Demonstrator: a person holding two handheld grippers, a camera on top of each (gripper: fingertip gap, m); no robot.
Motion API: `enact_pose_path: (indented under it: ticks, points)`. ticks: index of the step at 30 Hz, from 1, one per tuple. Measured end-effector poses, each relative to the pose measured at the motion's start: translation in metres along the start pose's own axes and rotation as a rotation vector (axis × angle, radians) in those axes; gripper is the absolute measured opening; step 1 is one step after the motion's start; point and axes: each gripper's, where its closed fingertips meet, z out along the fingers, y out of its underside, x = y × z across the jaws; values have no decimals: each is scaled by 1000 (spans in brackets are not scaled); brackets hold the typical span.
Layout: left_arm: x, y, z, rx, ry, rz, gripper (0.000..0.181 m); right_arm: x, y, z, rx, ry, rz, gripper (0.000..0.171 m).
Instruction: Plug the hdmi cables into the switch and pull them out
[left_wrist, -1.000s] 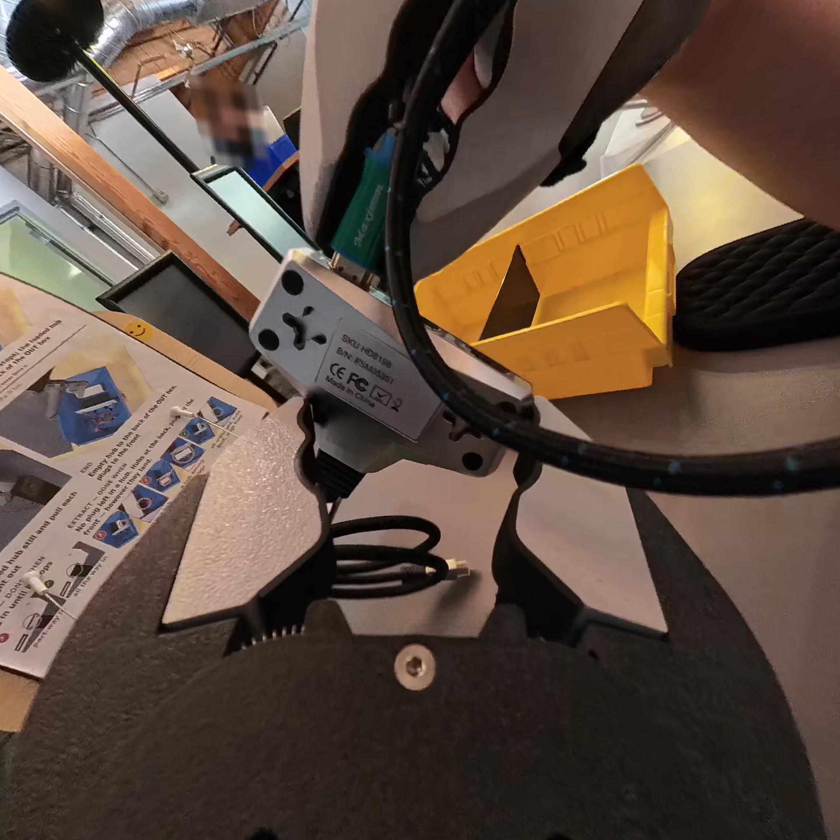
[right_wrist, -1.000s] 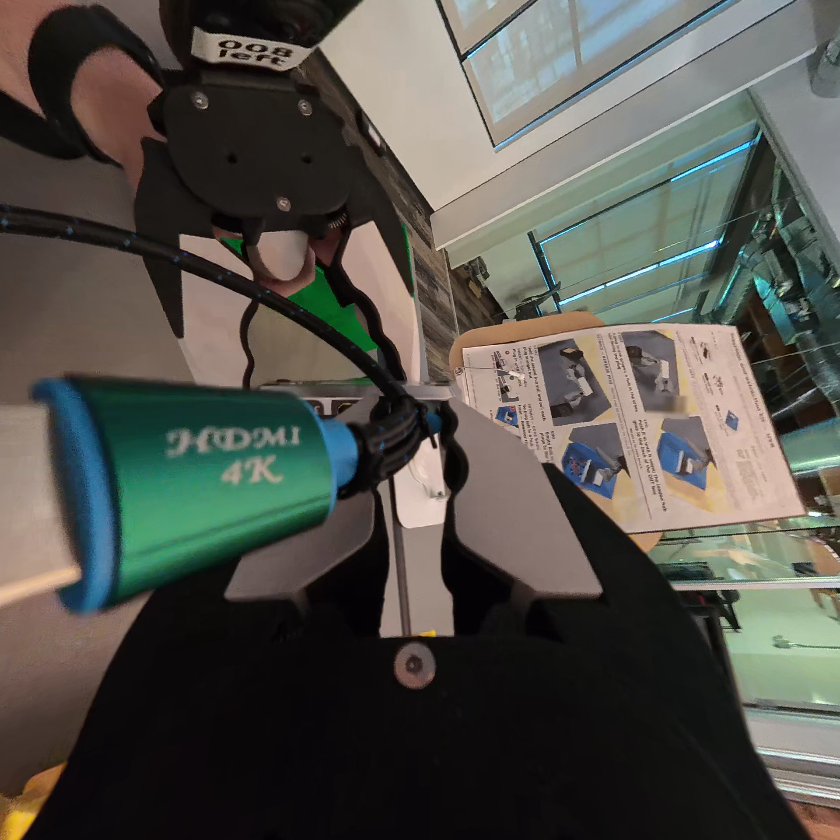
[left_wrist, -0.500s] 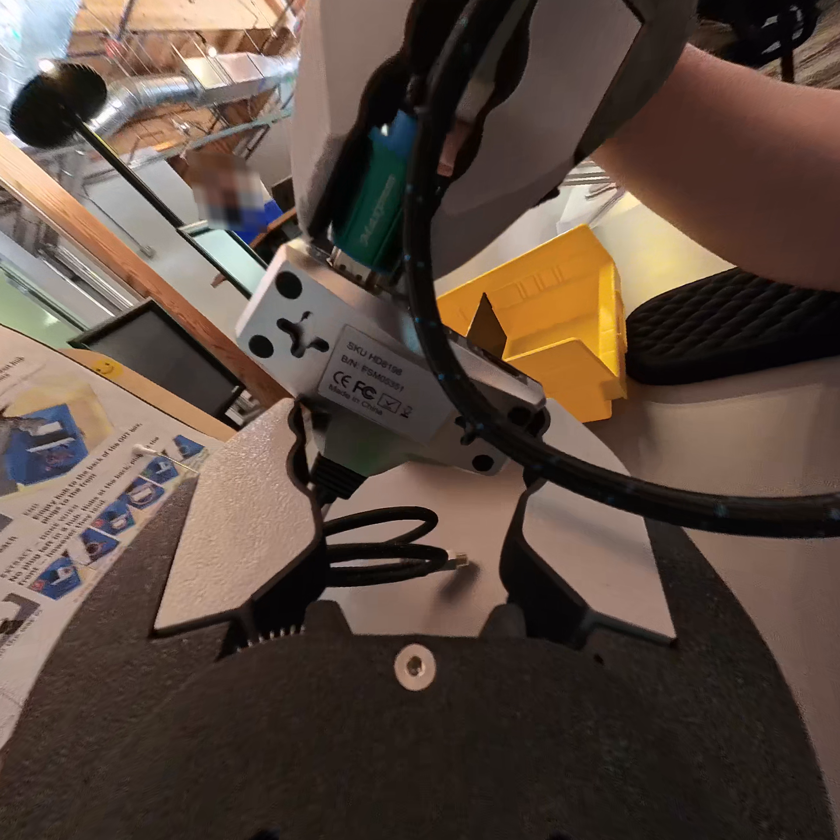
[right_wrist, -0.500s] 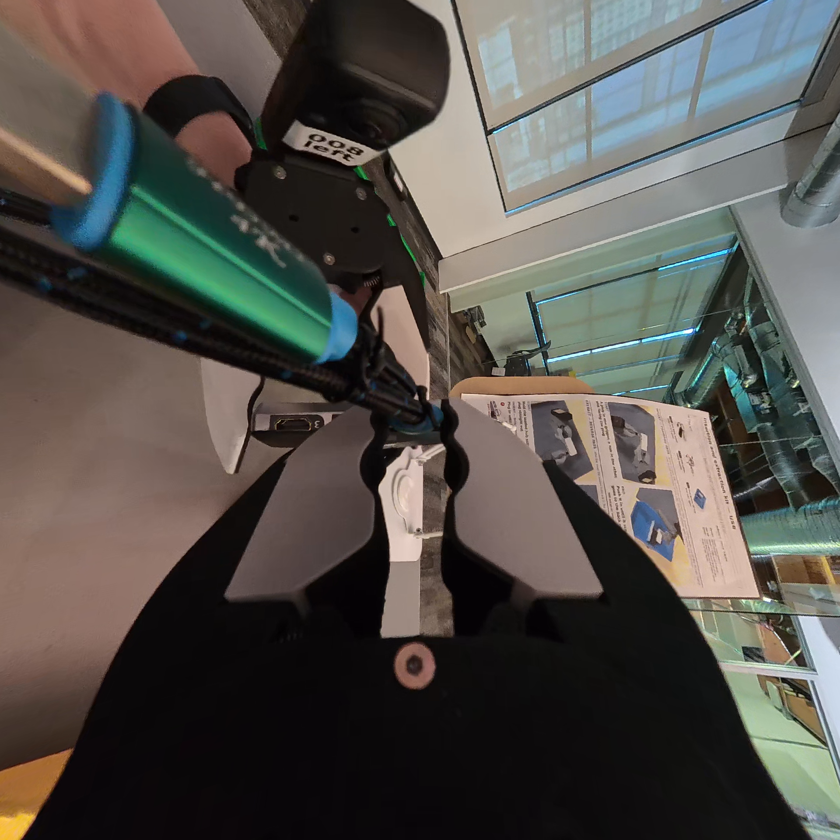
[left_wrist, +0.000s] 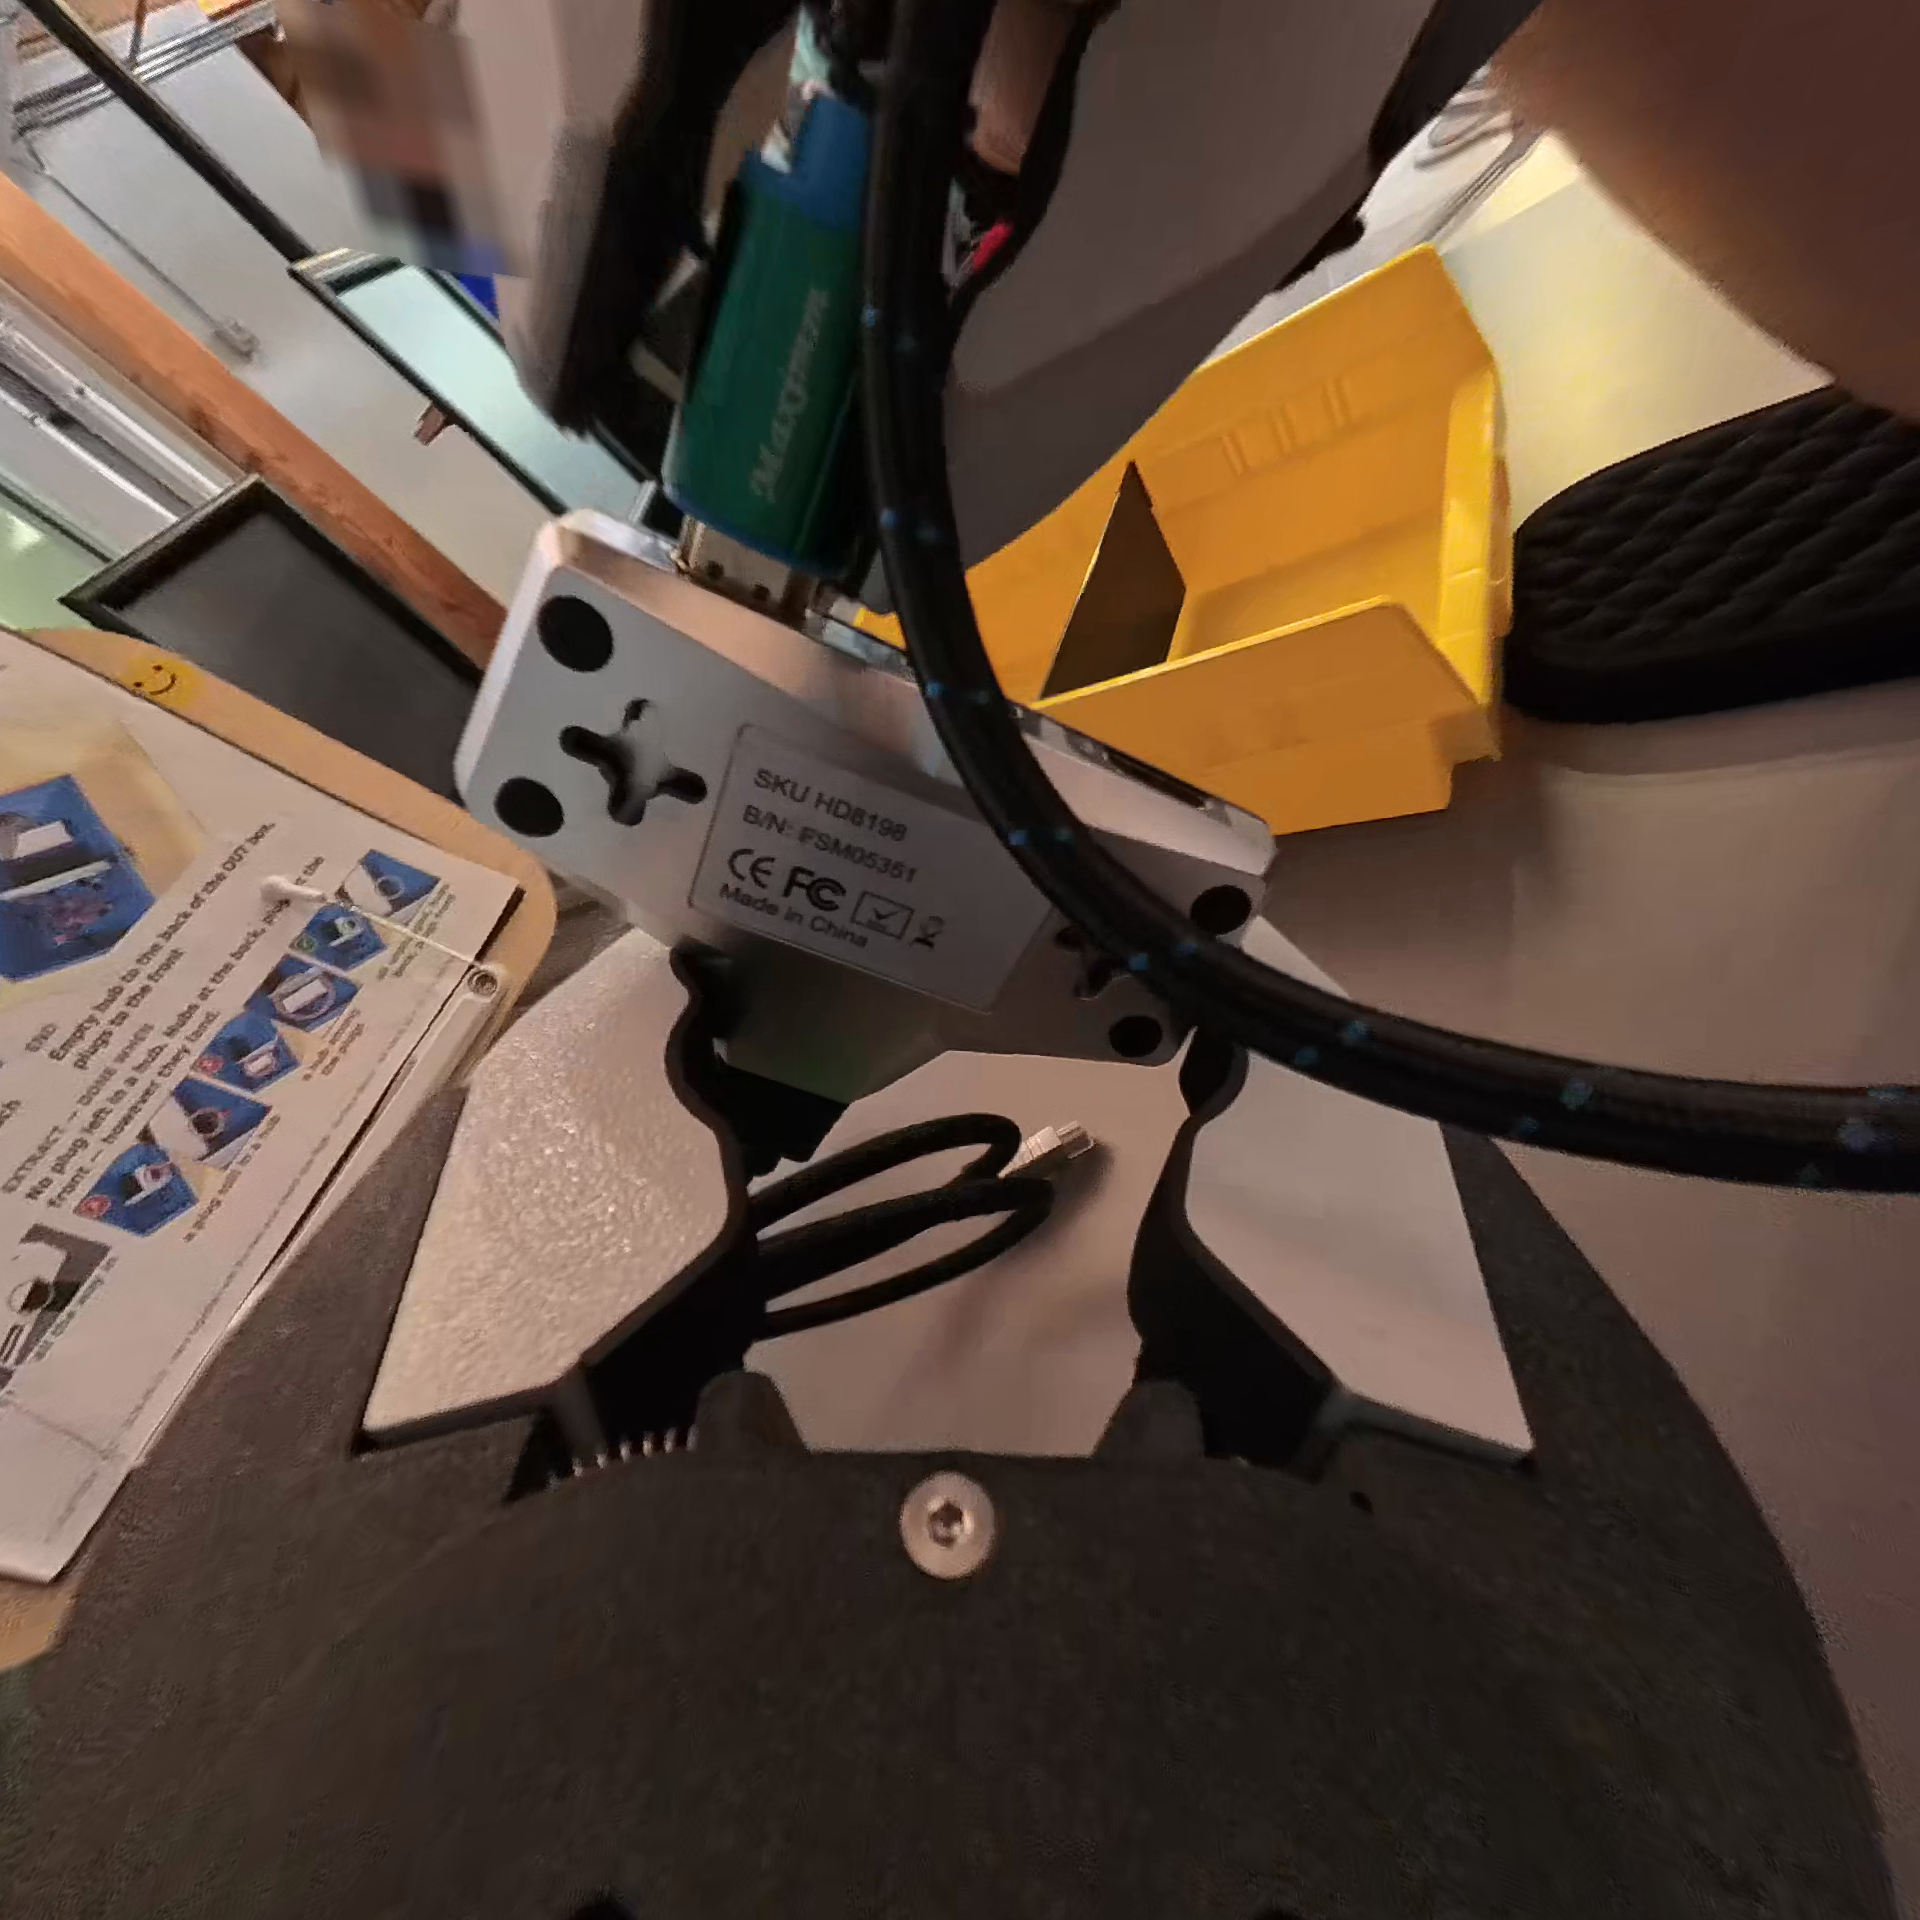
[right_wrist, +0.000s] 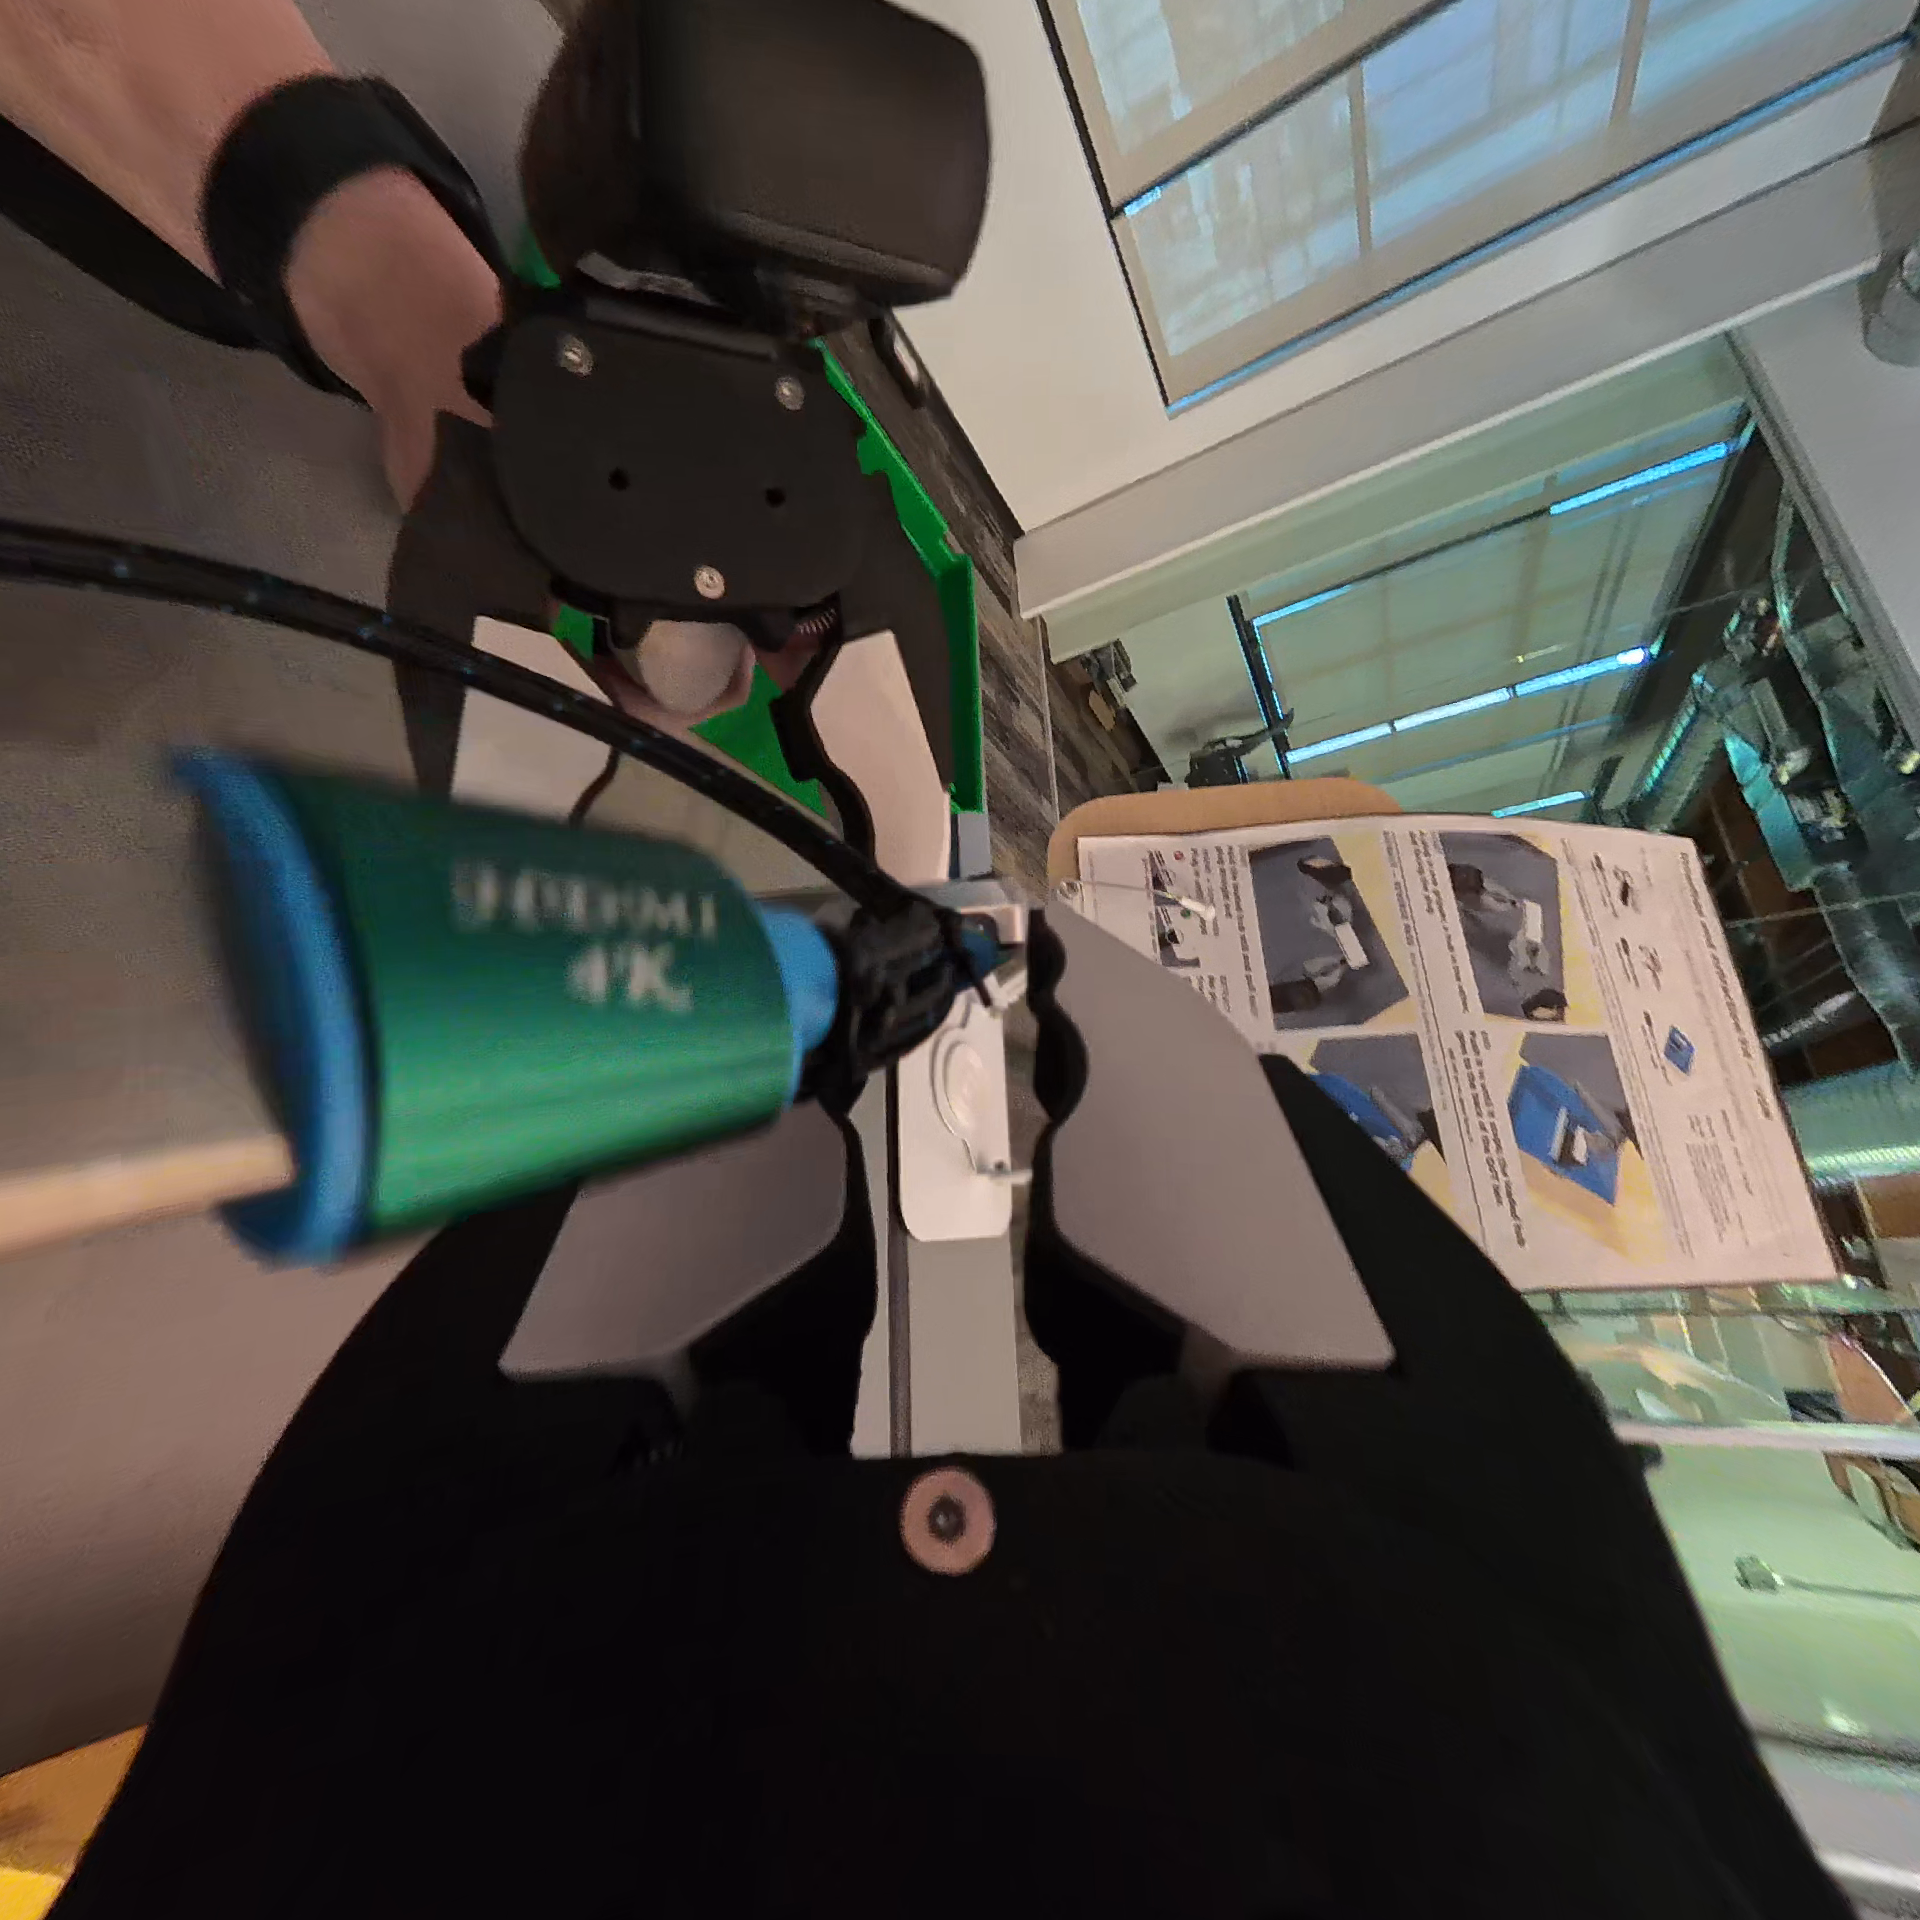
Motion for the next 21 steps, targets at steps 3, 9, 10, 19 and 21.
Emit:
enact_pose_path:
  ticks: [3, 9, 10, 19, 21]
  points:
    - [-6, 5, 0, -24, -29, 10, 89, 2, 2, -1, -26, 12, -2, 31]
    - [-4, 6, 0, -41, -17, 25, 89, -4, 0, -2, -49, -24, 12, 22]
    - [-2, 4, -1, -29, -12, 29, 89, -4, -1, -3, -44, -38, 33, 22]
    - [6, -7, -1, -10, -6, 27, 88, -6, -8, -13, 10, -81, 91, 21]
    - [8, -5, 0, -40, 7, 13, 88, -6, -6, -12, -17, -79, 88, 22]
